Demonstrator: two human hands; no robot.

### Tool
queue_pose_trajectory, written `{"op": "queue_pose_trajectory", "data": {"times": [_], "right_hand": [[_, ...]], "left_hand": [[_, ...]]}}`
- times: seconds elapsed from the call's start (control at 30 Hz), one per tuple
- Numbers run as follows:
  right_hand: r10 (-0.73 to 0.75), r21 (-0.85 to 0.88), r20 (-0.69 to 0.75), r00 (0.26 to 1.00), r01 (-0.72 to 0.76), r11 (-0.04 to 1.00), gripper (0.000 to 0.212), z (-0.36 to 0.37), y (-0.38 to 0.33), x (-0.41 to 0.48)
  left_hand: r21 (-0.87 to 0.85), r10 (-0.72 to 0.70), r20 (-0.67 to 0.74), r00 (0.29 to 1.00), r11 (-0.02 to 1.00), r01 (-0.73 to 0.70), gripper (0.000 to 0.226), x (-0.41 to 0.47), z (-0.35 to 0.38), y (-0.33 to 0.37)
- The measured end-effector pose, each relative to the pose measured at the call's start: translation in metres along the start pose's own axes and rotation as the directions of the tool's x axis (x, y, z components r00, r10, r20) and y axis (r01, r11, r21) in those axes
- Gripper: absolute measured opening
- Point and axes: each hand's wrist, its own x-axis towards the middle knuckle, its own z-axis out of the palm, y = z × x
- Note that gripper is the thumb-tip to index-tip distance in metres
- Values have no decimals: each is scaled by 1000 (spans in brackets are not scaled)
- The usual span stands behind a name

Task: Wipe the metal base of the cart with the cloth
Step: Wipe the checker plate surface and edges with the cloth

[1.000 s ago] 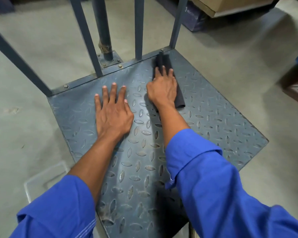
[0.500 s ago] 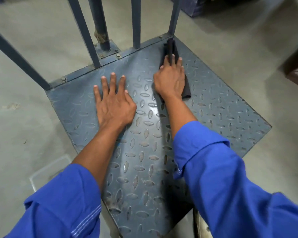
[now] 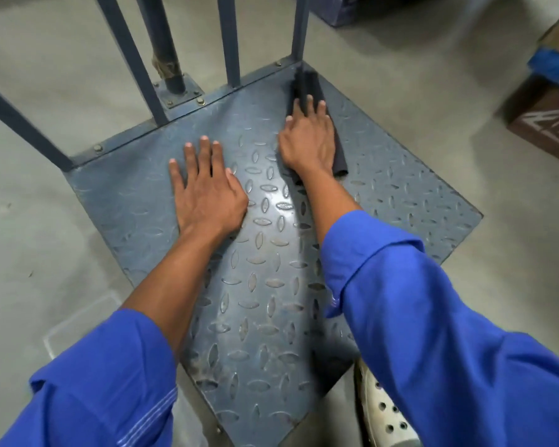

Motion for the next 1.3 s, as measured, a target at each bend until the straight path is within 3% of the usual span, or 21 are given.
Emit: {"op": "queue_pose_trajectory", "data": {"times": [0.1,0.17,0.23,0.33,0.4,0.43,0.5,0.6,0.73,0.8,0.87,0.93,1.0,1.13,1.23,1.3], "right_hand": [[313,73,-81,946,-307,949,59,-14,41,-41],[393,89,-77,916,-386,918,60,-22,43,-69],[316,136,-60,947,-306,942,59,-31,25,-82],[-34,179,9,999,32,983,57,-35,-13,-64],[-203,121,165,965,185,975,56,-32,-25,-44],[-217,79,228,949,204,976,56,-29,-23,-40],[-153,19,217,964,152,988,58,-22,-8,-45],[92,18,9,996,-93,996,61,-26,34,-88],[342,51,-65,938,-339,939,62,-40,63,-130],[279,50,-70,958,-276,960,63,-45,43,-125],[66,83,-25,997,-64,995,62,-42,12,-112],[-113,102,82,990,105,989,59,-33,-4,-102],[-155,64,132,979,147,987,57,-25,6,-97],[84,5,23,996,-85,996,60,-35,61,-116],[382,70,18,924,-382,922,65,-51,75,-130],[396,137,-18,918,-390,911,66,-56,55,-120]], "left_hand": [[-7,4,14,1000,1000,-4,69,3,-2,4],[-13,10,20,1000,1000,-10,68,2,-3,7],[-11,29,36,999,1000,-28,68,-1,-5,8],[8,72,52,996,997,-73,66,-1,-4,7],[17,90,87,992,996,-92,66,-2,-4,3],[17,98,96,991,995,-100,65,-3,-4,2],[19,115,98,989,993,-117,65,-7,-4,1],[3,146,105,984,989,-147,66,-14,-4,3],[-11,174,110,979,985,-173,67,-22,-5,3],[-10,185,109,977,983,-185,67,-22,-5,3],[-1,177,100,979,984,-178,67,-20,-3,5],[7,173,83,981,985,-174,68,-22,-2,7],[0,194,81,978,981,-194,69,-26,-2,6],[3,329,141,934,943,-333,79,-30,-7,-4],[26,448,187,874,888,-460,84,-34,-14,-21],[38,525,206,826,839,-543,85,-32,-19,-30]]}}
